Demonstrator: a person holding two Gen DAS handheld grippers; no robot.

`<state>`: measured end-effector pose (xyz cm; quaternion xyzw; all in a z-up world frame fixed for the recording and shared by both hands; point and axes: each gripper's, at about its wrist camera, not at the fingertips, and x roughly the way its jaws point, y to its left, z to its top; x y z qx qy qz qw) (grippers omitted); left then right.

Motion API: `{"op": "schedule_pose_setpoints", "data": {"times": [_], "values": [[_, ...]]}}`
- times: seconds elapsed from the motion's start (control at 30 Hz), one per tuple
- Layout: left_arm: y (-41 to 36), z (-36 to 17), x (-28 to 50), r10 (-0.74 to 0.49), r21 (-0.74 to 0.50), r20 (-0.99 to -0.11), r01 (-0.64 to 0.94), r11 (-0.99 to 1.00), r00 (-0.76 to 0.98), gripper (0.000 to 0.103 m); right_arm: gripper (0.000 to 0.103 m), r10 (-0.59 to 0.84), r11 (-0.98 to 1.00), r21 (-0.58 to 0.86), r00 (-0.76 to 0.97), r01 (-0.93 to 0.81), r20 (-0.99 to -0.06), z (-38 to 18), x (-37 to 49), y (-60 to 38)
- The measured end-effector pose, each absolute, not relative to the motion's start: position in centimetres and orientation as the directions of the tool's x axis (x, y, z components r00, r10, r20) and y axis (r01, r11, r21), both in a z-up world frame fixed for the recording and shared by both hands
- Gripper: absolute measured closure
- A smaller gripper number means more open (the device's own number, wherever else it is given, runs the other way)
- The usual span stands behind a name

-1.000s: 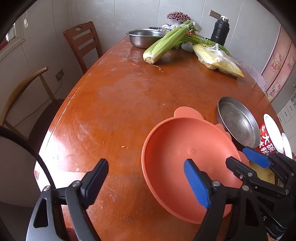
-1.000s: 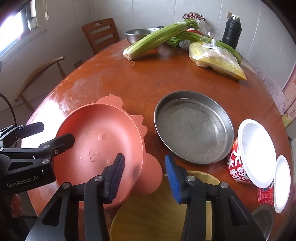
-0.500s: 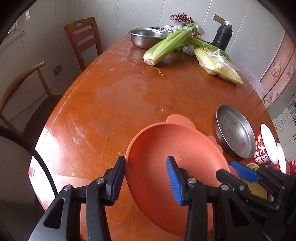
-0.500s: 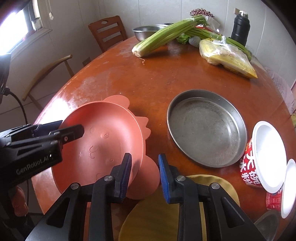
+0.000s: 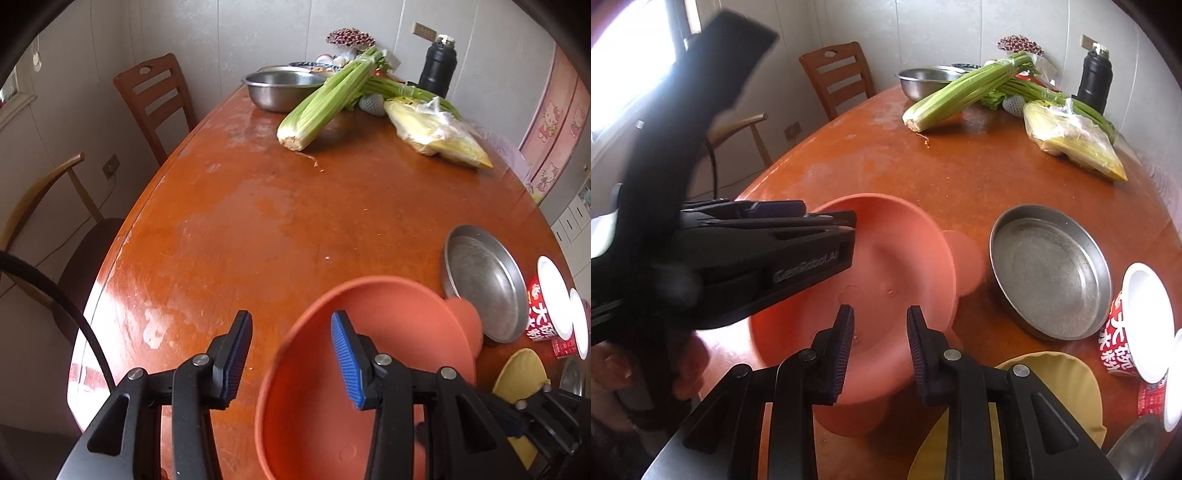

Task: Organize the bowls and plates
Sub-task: 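Lift the orange bear plate with both grippers and carry it toward the window-side table edge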

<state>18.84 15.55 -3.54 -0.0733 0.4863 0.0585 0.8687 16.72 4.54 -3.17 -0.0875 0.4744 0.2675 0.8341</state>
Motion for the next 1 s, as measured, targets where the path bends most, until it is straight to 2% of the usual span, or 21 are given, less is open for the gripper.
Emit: {"op": "schedule_pose_setpoints", "data": {"times": [0.17,0.23,0.5,0.63,1.0], "values": [[16.8,-2.3,17.4,0.043,-0.081,-0.829,-0.197,0.977,0.557,0.058,0.073,0.344,0.885,0.139,0.422,-0.445,-0.839,-3.0,18.1,1.9],[17.2,-2.0,16.7,0.055,-0.074,-0.821,-0.200,0.977,0.569,0.058,0.067,0.333,0.896,0.146,0.418,-0.420,-0.845,-3.0,18.5,1.2],[16.9,-3.0,14.5,0.075,-0.052,-0.835,-0.212,0.976,0.546,0.058,0.065,0.297,0.901,0.106,0.423,-0.420,-0.856,-3.2,18.7,1.1],[16.9,-3.2,12.7,0.044,-0.096,-0.835,-0.224,0.970,0.548,0.052,0.064,0.252,0.917,0.074,0.424,-0.392,-0.870,-3.8,19.8,0.8],[16.7,-5.5,13.4,-0.016,-0.132,-0.863,-0.195,0.972,0.505,0.054,0.063,0.256,0.904,0.081,0.380,-0.419,-0.889,-5.5,20.4,2.9]]}}
